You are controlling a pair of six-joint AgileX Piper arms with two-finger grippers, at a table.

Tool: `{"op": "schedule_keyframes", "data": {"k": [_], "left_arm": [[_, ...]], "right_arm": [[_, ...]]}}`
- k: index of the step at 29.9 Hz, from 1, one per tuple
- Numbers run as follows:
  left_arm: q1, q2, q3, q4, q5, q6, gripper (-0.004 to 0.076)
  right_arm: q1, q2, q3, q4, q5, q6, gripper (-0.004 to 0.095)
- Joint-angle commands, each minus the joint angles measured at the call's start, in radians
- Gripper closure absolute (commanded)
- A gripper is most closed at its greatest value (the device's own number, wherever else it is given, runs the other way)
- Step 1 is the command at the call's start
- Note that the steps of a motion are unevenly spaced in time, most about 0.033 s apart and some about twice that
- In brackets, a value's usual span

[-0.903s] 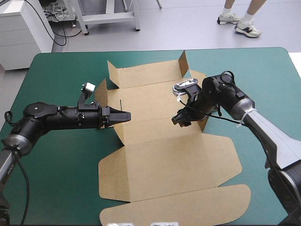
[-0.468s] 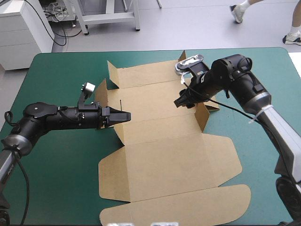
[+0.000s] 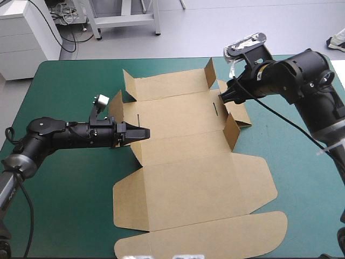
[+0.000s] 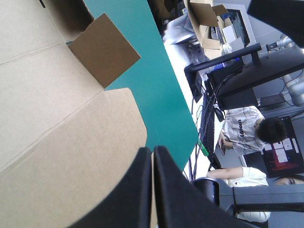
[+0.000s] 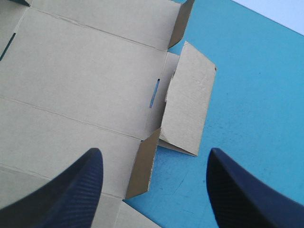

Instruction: Fold the box

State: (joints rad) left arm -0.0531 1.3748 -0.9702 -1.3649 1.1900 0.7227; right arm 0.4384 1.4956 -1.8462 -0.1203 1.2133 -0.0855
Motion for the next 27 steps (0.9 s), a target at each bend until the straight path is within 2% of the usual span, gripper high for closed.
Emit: {"op": "schedule_keyframes", "data": {"k": [1, 10, 17, 27], "left_arm": [[-0.005, -0.030, -0.031, -0.075, 0.047, 0.004, 0.0732], [-0.005, -0.030, -0.031, -0.075, 0.059, 0.004, 0.0732], [-0.005, -0.030, -0.031, -0.075, 0.073, 0.001, 0.0732], [-0.005, -0.030, -0.031, -0.075, 0.073, 0.005, 0.0732]], "right_arm": [[-0.006, -0.068, -0.033, -0.047, -0.043, 0.020, 0.0320], [-0.006, -0.093, -0.022, -0.049, -0.043, 0.052, 0.0321], [-0.014, -0.093, 0.074, -0.022, -0.043, 0.086, 0.0321], [-0.170, -0.074, 0.153, 0.170, -0.045, 0.016, 0.0346]]}}
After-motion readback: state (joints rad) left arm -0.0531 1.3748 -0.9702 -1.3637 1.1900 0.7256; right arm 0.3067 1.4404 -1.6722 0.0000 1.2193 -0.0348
